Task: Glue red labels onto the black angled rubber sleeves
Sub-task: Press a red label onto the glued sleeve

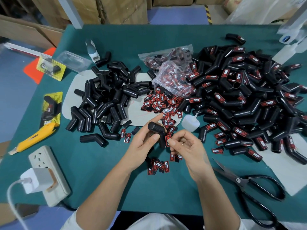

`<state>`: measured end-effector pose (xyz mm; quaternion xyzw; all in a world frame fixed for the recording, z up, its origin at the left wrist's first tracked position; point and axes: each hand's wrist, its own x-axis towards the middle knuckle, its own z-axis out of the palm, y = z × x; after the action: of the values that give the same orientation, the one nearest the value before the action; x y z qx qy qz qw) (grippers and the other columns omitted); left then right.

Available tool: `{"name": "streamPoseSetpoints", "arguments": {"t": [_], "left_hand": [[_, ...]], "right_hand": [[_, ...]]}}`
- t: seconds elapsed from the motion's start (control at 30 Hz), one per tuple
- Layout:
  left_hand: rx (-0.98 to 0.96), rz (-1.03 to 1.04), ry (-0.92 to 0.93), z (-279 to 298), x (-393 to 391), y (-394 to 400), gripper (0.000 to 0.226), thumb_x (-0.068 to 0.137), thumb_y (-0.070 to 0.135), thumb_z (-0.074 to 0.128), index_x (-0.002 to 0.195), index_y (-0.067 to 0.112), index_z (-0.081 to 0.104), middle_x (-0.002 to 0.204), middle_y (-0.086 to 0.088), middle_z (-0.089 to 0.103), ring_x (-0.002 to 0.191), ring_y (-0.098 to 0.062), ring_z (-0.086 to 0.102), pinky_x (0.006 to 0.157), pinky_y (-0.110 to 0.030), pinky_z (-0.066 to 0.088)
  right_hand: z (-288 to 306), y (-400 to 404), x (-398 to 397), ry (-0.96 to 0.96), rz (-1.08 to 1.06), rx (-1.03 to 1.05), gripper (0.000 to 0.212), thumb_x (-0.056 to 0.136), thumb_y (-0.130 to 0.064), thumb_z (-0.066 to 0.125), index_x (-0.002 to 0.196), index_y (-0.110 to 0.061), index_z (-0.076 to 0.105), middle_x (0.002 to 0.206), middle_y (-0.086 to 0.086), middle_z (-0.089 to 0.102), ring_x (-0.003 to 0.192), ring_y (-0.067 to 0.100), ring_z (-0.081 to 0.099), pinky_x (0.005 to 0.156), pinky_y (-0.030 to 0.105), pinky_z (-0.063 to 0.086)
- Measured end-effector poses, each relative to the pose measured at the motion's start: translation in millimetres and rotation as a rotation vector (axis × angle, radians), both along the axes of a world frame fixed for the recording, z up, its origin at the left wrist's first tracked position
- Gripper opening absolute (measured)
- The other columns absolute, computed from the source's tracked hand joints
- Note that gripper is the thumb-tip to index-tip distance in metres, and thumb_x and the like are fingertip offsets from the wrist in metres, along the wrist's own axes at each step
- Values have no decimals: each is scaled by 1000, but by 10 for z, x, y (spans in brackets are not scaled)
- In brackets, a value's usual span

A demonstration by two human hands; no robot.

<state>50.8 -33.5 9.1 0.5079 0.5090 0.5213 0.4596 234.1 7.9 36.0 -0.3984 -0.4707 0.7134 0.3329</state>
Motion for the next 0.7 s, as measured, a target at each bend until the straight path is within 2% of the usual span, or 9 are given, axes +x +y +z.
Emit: {"name": "streamPoseSetpoints", "arguments": {"t": [0.07,0.2,0.4,0.7], "left_hand": [[-3,7,12,-7,0,2,49,108,32,55,153,48,47,131,17,63,126,-8,56,113,-25,39],[-5,10,11,-1,10,-2,53,106,23,53,151,49,49,128,22,64,122,-4,57,110,-21,39],[-8,3,-2,22,13,-5,52,104,24,53,149,51,50,133,17,63,127,-8,55,113,-24,38],[-15,-19,-19,-9,14,-3,52,106,22,52,152,45,49,121,16,63,115,-7,56,108,-24,41]], "right_hand": [[-6,1,-2,-8,1,-1,13,86,-21,79,77,-29,72,75,-5,64,70,10,59,68,23,53],[2,-1,-6,-24,6,-2,12,82,-32,82,77,-29,72,77,-5,65,69,10,56,66,25,53],[6,2,-4,-39,19,-7,15,78,-41,82,77,-29,73,80,-4,67,68,11,57,66,25,53],[-21,2,-5,-53,0,-28,19,74,-43,83,74,-27,72,75,0,65,62,12,57,60,24,52]]}}
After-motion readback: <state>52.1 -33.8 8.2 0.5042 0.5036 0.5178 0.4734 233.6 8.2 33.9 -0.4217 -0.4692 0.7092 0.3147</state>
